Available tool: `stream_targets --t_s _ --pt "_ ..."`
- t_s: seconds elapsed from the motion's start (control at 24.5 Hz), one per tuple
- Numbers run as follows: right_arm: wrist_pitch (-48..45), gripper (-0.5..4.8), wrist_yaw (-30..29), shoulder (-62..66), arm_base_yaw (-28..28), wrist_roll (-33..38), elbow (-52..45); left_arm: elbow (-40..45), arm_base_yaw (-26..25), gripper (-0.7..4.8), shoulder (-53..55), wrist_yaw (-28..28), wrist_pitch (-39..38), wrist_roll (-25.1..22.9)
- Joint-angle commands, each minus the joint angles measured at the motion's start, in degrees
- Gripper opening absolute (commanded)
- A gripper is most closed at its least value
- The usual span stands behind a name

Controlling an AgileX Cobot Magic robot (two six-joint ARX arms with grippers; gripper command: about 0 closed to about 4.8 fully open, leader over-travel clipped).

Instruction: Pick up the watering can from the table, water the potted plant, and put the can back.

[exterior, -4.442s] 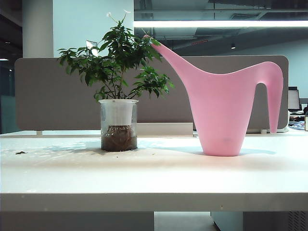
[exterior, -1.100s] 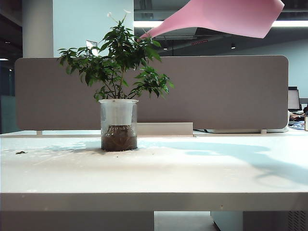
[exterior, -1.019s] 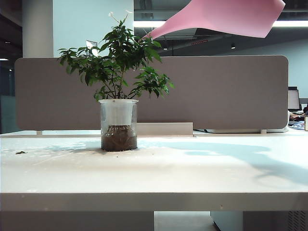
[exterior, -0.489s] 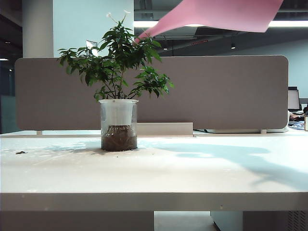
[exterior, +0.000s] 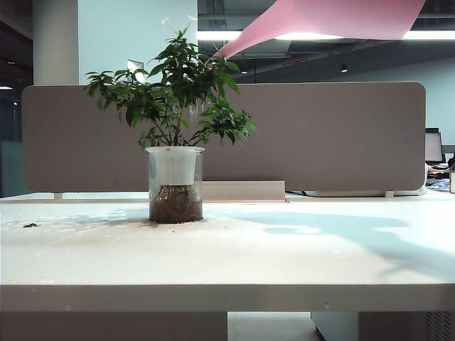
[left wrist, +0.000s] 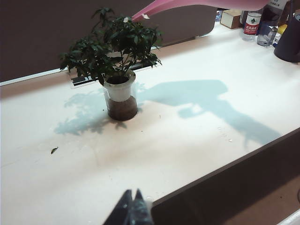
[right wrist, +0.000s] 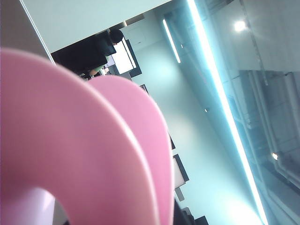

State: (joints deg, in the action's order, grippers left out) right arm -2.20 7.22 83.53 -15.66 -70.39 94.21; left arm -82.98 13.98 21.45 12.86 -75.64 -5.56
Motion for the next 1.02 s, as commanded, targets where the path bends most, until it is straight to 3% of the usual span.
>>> stream_targets --t_s 0.04,0.16,0.61,0.81,1.02 --pt "-4.00 -0.01 -0.76 -1.20 -0.13 -0.31 0.79 -0.13 0.00 -0.05 -0.02 0.00 0.96 0.00" --pt "-3.98 -0.01 -0.87 -1.49 -0.22 0.13 0.79 -0.13 0.00 -0.05 -0.02 0.00 0.96 0.00" --pt "2.51 -0.04 3.19 -2.16 1.60 28.83 -2.95 -0.13 0.00 -0.05 -0.02 0.00 0.96 0.00" --pt "-9.09 -0.04 2.05 -6.19 5.84 41.46 -17.22 -0.13 0.00 -0.05 -0.02 0.02 0.96 0.00" --pt "-28.76 -0.04 -5.51 -8.83 13.18 61.02 -34.40 -0.13 0.00 -0.05 -0.02 -0.07 0.96 0.00"
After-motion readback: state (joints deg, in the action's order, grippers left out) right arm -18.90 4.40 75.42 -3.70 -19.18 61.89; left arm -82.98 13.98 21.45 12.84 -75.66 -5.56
